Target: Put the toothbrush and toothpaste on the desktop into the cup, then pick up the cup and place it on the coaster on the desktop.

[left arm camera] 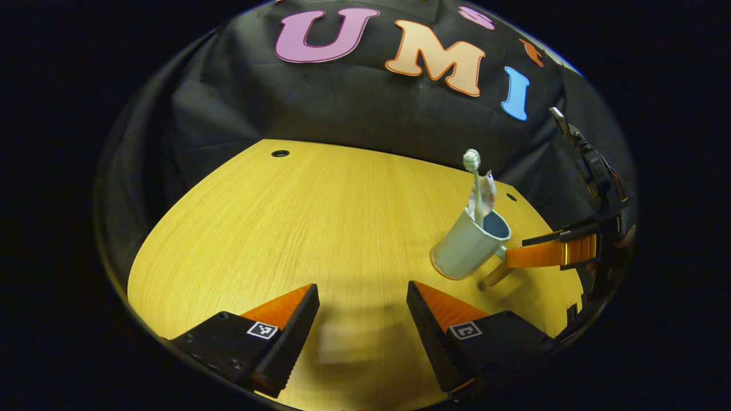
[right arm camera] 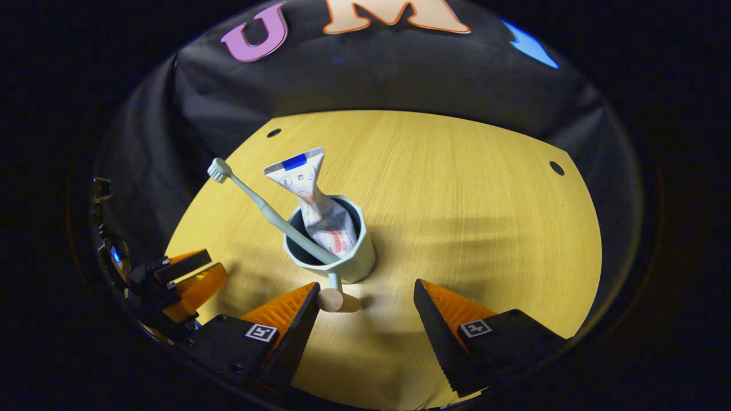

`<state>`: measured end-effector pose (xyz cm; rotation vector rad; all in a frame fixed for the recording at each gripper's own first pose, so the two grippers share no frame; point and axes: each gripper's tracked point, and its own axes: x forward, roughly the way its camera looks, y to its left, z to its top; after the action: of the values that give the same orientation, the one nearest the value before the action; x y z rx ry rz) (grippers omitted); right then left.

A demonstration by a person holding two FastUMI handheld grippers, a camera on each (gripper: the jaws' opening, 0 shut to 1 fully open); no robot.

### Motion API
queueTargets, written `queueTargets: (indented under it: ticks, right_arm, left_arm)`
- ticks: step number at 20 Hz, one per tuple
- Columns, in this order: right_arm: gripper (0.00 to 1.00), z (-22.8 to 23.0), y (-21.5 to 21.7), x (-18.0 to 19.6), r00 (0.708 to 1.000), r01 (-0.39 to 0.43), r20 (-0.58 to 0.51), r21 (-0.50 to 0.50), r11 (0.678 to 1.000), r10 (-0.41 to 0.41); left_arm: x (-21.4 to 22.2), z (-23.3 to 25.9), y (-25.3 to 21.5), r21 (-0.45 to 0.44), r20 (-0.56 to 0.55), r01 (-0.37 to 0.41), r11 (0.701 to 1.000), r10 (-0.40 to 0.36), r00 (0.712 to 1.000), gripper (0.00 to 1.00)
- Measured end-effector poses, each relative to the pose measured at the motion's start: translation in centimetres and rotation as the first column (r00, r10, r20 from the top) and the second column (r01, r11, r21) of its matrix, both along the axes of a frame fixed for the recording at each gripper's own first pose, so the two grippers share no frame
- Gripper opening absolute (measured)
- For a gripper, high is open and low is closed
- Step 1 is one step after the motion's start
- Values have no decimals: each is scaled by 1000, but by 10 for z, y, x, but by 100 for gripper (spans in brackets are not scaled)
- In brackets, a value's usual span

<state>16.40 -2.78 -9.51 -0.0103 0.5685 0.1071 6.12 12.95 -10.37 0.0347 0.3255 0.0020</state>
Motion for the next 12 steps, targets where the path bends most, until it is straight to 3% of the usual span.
queueTargets:
  ticks: [2, 6, 8, 9, 11, 12]
  right_arm:
    - [100, 6, -7, -11, 999, 11, 49, 35, 999, -12]
    - [99, 19, -46, -36, 990, 35, 139, -64, 997, -26]
    - [95, 22, -58, -47, 987, 44, 156, -39, 998, -37]
    - [99, 23, -65, -51, 985, 55, 167, -25, 998, -50]
    - [95, 26, -81, -61, 981, 77, 181, 1, 997, -76]
    - [99, 28, -87, -65, 977, 84, 193, 14, 996, -85]
  left_arm:
    - [-4, 0, -16, 1, -16, 9, 1000, -9, 1000, 92]
    - [-8, 15, -45, 20, 7, 6, 1000, -6, 1000, 93]
    - [-10, 22, -57, 16, 18, 5, 1000, -5, 1000, 92]
    - [-11, 25, -63, 15, 25, 4, 1000, -5, 1000, 92]
    - [-14, 26, -71, 22, 23, 4, 1000, -5, 1000, 93]
    - [-15, 28, -75, 30, 26, 4, 1000, -5, 1000, 93]
